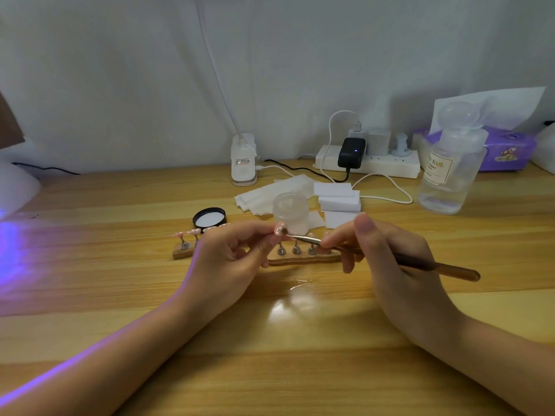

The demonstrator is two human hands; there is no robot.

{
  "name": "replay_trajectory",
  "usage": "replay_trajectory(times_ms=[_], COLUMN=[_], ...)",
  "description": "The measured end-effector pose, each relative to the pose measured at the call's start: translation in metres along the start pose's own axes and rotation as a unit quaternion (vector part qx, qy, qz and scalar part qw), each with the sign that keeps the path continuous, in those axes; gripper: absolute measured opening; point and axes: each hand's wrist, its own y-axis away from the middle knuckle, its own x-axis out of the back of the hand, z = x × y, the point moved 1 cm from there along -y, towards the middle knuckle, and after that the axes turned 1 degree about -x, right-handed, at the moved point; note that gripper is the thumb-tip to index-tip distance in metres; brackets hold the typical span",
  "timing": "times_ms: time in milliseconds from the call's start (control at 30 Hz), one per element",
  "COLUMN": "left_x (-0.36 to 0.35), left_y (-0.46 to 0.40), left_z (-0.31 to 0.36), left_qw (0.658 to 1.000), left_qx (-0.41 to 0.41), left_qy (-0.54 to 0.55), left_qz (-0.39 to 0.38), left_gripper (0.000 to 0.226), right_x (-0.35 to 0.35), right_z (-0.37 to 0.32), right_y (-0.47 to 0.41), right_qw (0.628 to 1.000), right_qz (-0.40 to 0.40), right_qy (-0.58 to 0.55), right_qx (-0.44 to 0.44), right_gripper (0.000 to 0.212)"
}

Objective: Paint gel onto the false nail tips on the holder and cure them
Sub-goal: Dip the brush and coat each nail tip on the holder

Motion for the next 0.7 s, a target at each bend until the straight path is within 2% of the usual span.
replay_trajectory(times_ms=[167, 300, 533, 600, 700], left_x=[-0.0001, 0.0004, -0.0004, 0.0, 0.0001], left_y=[-0.0009, -0.0006, -0.0004, -0.0005, -0.001], left_z=[-0.0007, -0.0023, -0.0022, -0.0026, -0.0024], left_qw=[1.0, 1.0, 1.0, 1.0, 0.999], left_qx=[0.0, 0.002, -0.007, -0.013, -0.021], left_qy=[-0.002, 0.0, -0.011, -0.027, -0.049], left_qz=[-0.003, -0.007, -0.004, -0.007, -0.004], left_gripper=[0.018, 0.019, 0.019, 0.02, 0.021], right_x=[0.0026, 0.0017, 0.0017, 0.0031, 0.0022], right_z=[-0.001, -0.0007, -0.0018, -0.0005, 0.001], right_y=[0.0004, -0.0015, 0.0015, -0.0001, -0.0023], right_qw=[1.0, 1.0, 0.999, 1.0, 1.0], right_qz=[0.015, 0.019, 0.006, 0.022, 0.003], right_qy=[-0.025, -0.002, -0.033, -0.014, 0.015], right_qx=[-0.005, -0.015, -0.005, -0.005, 0.0], right_gripper=[0.041, 0.032, 0.041, 0.04, 0.036])
